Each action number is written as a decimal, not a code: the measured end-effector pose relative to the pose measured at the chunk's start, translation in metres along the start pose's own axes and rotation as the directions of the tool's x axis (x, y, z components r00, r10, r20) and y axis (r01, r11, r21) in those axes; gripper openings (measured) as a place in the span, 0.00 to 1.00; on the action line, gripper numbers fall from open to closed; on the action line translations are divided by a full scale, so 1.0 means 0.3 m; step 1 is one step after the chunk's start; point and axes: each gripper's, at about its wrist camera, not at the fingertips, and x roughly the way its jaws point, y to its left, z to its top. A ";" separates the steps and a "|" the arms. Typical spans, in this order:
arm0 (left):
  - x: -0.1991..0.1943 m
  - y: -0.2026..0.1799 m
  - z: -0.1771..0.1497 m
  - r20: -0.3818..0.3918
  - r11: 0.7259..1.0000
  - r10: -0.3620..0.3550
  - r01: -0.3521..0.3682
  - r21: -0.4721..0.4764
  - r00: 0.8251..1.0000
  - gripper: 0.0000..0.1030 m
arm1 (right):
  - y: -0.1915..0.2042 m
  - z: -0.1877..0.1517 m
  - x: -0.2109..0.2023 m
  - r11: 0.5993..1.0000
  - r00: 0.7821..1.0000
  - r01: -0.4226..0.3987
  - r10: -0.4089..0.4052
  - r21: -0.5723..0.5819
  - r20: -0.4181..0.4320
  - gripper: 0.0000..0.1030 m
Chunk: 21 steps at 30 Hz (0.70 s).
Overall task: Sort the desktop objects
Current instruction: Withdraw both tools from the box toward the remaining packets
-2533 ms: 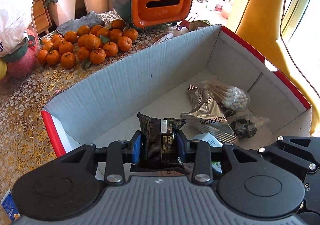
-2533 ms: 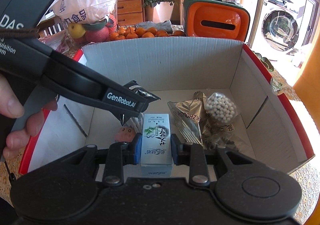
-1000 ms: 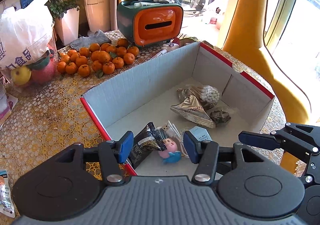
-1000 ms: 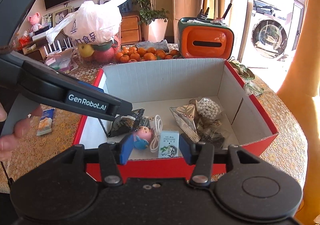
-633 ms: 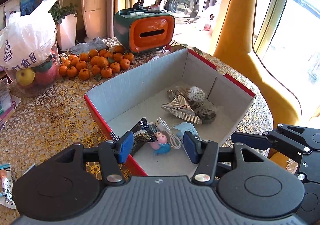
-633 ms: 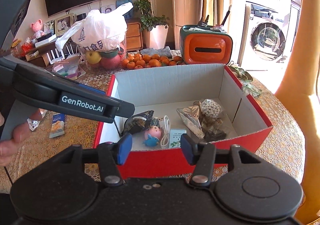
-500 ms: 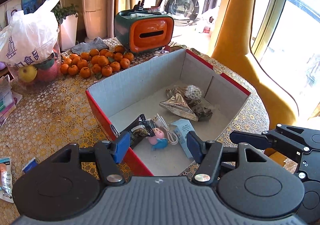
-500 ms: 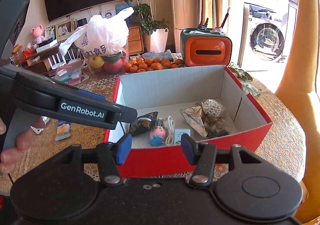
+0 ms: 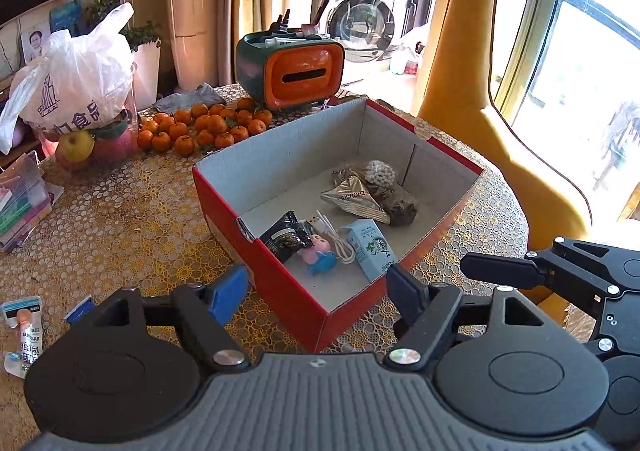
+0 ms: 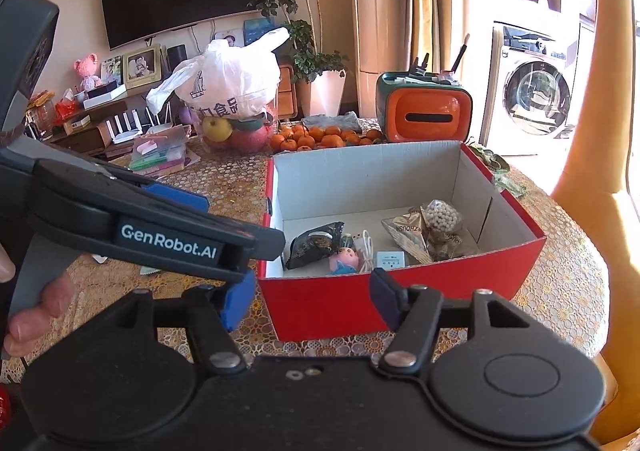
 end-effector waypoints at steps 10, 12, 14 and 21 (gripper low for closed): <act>-0.076 0.042 -0.070 0.026 1.000 0.016 -0.015 -0.018 1.000 0.96 | 0.069 -0.040 -0.026 1.000 1.000 -0.016 0.016 0.001 -0.004 0.67; -0.091 0.049 -0.080 0.045 1.000 0.021 -0.020 -0.024 0.999 1.00 | 0.076 -0.046 -0.028 1.000 1.000 -0.018 0.018 0.008 -0.008 0.67; -0.105 0.061 -0.089 0.053 0.999 0.015 -0.013 -0.038 0.998 1.00 | 0.084 -0.055 -0.033 1.000 1.000 -0.022 0.022 0.016 -0.011 0.67; -0.154 0.119 -0.128 0.080 0.997 0.028 -0.022 -0.078 0.996 1.00 | 0.143 -0.072 -0.034 1.000 0.999 -0.025 0.025 -0.005 -0.021 0.67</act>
